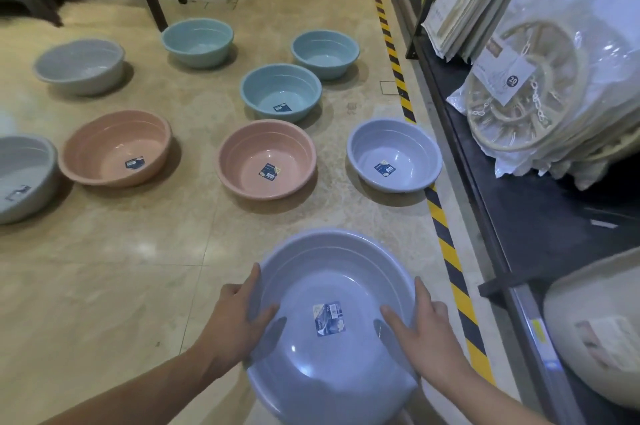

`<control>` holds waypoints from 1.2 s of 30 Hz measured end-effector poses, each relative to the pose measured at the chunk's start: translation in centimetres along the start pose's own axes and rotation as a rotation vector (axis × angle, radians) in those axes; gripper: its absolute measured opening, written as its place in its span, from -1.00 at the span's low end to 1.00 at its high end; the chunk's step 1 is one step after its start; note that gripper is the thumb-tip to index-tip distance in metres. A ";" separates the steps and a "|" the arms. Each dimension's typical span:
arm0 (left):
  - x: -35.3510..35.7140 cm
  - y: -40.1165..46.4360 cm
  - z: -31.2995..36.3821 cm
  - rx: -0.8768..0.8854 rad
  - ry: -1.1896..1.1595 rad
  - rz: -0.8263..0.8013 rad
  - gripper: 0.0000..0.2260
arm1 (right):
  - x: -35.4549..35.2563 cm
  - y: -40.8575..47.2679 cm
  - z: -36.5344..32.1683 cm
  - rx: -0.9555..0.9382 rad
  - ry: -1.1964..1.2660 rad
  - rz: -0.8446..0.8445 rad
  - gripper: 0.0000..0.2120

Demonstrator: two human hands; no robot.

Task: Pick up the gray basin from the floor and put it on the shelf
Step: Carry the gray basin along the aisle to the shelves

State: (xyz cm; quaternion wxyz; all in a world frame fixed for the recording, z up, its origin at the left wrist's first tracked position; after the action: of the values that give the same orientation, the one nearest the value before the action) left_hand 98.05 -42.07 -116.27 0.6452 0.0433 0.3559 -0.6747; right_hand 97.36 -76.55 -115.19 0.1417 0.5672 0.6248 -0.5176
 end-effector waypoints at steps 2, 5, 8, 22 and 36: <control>-3.6 -1.8 4.0 0.008 -0.037 0.045 -0.24 | -4.0 -1.8 -3.3 -0.015 0.008 0.007 -0.04; -9.9 -4.9 10.8 0.038 -0.056 0.087 -0.24 | -10.3 -5.6 -8.8 -0.056 0.017 0.023 -0.04; -16.9 -8.0 17.7 0.043 -0.063 0.102 -0.25 | -17.3 -9.5 -14.9 -0.068 0.039 0.032 -0.04; -46.6 -17.3 44.3 0.110 -0.142 0.173 -0.31 | -43.4 -23.0 -42.8 -0.194 0.121 0.055 -0.09; -54.7 -7.8 52.5 0.158 -0.006 0.239 -0.45 | -50.3 -13.4 -53.5 -0.234 0.126 0.041 -0.17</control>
State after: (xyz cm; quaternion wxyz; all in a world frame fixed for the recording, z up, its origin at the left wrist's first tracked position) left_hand 121.02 -24.93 -45.66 0.7167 0.1341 0.2918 -0.6190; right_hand 123.75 -59.24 -47.60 0.1782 0.5908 0.6767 -0.4016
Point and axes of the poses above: each hand's wrist, its own y-axis towards the middle knuckle, its own x-axis out of the palm, z = x × y, the point moved 1 cm from there along y, towards the middle knuckle, and after that the axes turned 12 degrees about -y, right-handed, at the moved point
